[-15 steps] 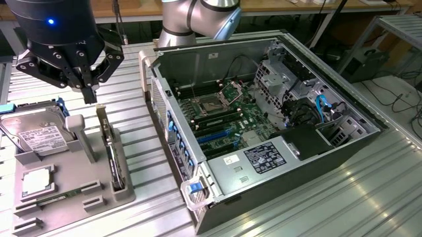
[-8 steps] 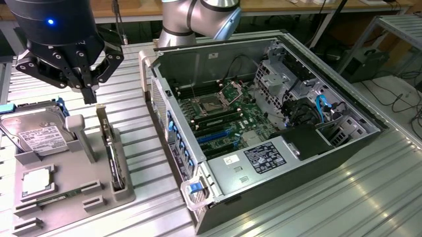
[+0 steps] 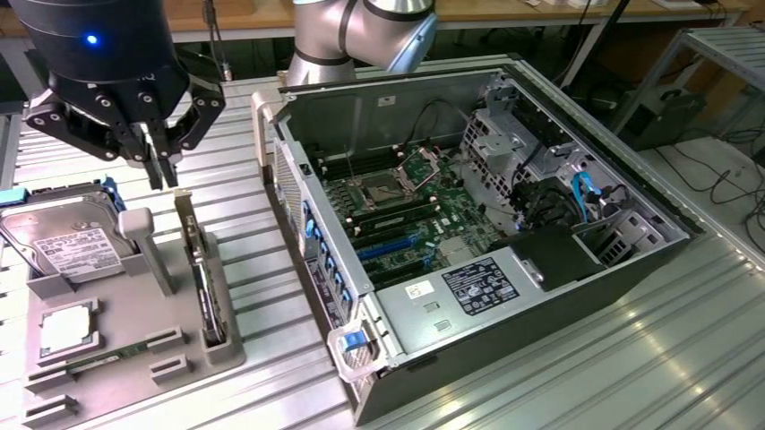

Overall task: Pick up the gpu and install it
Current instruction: 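Pick up the gpu and move the gpu toward the slot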

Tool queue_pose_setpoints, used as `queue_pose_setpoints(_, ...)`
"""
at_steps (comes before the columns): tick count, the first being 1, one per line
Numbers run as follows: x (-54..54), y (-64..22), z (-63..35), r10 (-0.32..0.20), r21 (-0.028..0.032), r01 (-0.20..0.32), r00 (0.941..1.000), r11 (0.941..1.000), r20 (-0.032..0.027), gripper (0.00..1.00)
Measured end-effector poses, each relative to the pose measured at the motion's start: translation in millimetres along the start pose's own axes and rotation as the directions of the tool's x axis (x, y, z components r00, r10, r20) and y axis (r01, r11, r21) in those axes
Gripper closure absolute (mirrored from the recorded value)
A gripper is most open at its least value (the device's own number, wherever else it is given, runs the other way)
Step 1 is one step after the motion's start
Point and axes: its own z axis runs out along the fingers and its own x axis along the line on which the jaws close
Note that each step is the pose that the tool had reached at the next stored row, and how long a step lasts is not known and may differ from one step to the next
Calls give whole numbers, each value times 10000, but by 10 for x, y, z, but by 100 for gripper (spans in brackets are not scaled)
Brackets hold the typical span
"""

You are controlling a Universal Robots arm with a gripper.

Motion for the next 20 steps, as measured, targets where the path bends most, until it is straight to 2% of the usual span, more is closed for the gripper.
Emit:
queue_pose_setpoints(6, 0, 0, 0, 0, 0, 0, 10000, 10000, 0, 52)
queue_pose_setpoints(7, 0, 0, 0, 0, 0, 0, 10000, 10000, 0, 52)
queue_pose_setpoints(9, 0, 0, 0, 0, 0, 0, 10000, 10000, 0, 40)
queue_pose_setpoints(10, 0, 0, 0, 0, 0, 0, 10000, 10000, 0, 40)
queue_pose_setpoints(11, 0, 0, 1, -2, 0, 2, 10000, 10000, 0, 34)
queue_pose_setpoints(15, -1, -15, 23, -108, -1, 108, 9999, 9999, -6, 34)
queue_pose_setpoints(20, -5, -127, 63, -208, -4, 208, 9998, 9998, -10, 34)
